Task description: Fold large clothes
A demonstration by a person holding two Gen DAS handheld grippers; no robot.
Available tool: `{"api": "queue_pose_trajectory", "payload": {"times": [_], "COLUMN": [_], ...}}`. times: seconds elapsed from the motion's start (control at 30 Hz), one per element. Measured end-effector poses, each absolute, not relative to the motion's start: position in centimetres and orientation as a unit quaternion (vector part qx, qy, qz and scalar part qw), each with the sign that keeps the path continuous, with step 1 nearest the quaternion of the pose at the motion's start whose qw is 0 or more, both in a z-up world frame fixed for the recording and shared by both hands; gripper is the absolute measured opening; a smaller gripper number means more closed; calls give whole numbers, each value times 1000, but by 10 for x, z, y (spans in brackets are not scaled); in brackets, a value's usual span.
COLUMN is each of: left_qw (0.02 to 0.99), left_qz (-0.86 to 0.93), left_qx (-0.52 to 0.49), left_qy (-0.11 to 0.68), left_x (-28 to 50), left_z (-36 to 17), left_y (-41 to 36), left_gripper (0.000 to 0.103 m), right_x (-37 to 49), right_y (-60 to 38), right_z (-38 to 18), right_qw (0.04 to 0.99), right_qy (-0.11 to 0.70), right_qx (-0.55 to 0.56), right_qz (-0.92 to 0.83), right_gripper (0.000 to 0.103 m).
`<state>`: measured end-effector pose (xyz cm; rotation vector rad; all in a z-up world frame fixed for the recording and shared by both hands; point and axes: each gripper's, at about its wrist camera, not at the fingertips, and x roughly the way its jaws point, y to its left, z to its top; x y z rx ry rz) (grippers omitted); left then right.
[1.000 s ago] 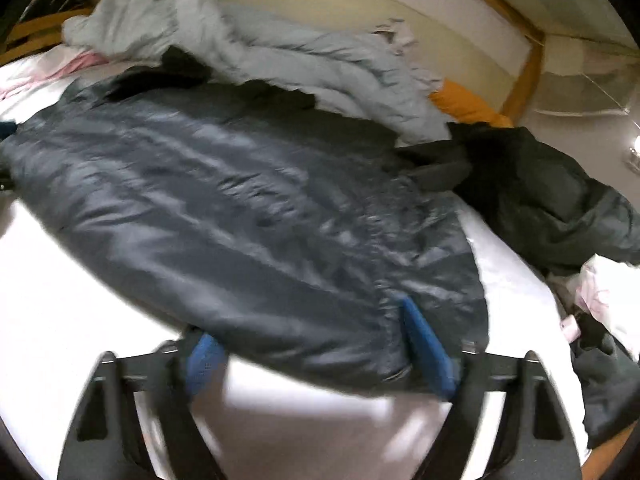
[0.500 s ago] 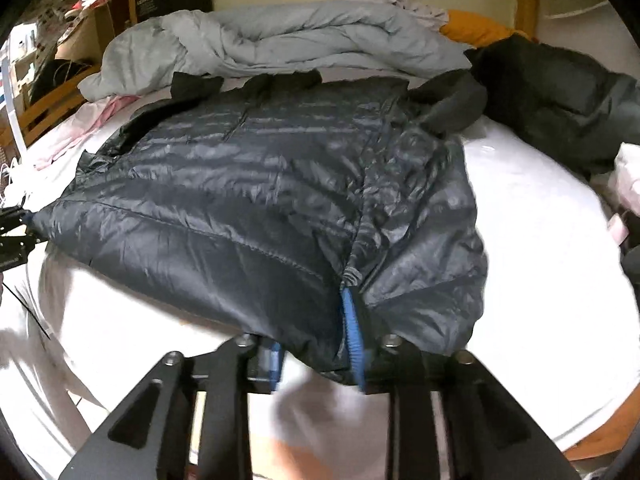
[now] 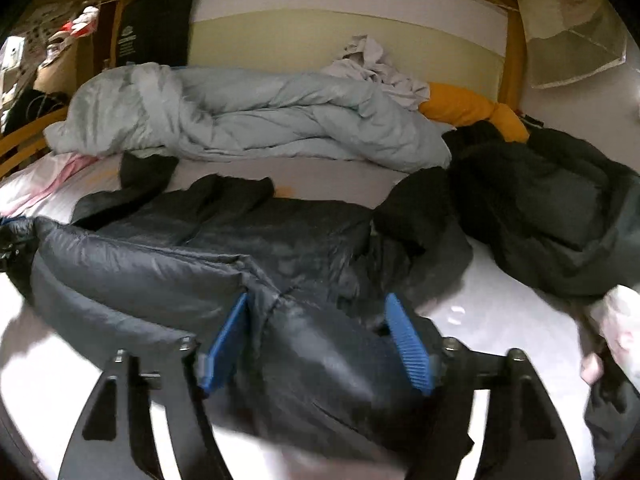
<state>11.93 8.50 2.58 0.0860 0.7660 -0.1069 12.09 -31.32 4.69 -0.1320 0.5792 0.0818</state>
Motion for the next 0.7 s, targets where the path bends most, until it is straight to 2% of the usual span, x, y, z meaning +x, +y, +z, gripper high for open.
{"api": "queue_pose_trajectory", "payload": {"times": [0.07, 0.17, 0.27, 0.5, 0.6, 0.7], "left_qw": [922, 923, 930, 953, 951, 944], "left_qz": [-38, -33, -32, -37, -55, -53], "left_qx": [34, 24, 0, -42, -38, -26], "left_qy": [383, 383, 367, 296, 301, 325], "left_x": [134, 142, 140, 83, 64, 57], "left_z": [9, -14, -17, 35, 44, 31], "left_y": [89, 98, 108, 133, 129, 121], "left_gripper": [93, 100, 100, 103, 103, 103], "right_x": [143, 163, 168, 111, 88, 70], "right_y": [-319, -328, -337, -358, -366, -369], "right_z": [30, 1, -15, 28, 41, 36], "right_qw": [953, 945, 942, 966, 971, 967], "right_qy": [297, 323, 334, 258, 240, 252], "right_qx": [-49, -35, -16, -3, 17, 37], "right_qz": [39, 30, 35, 0, 2, 32], "right_gripper": [79, 80, 81, 85, 85, 89]}}
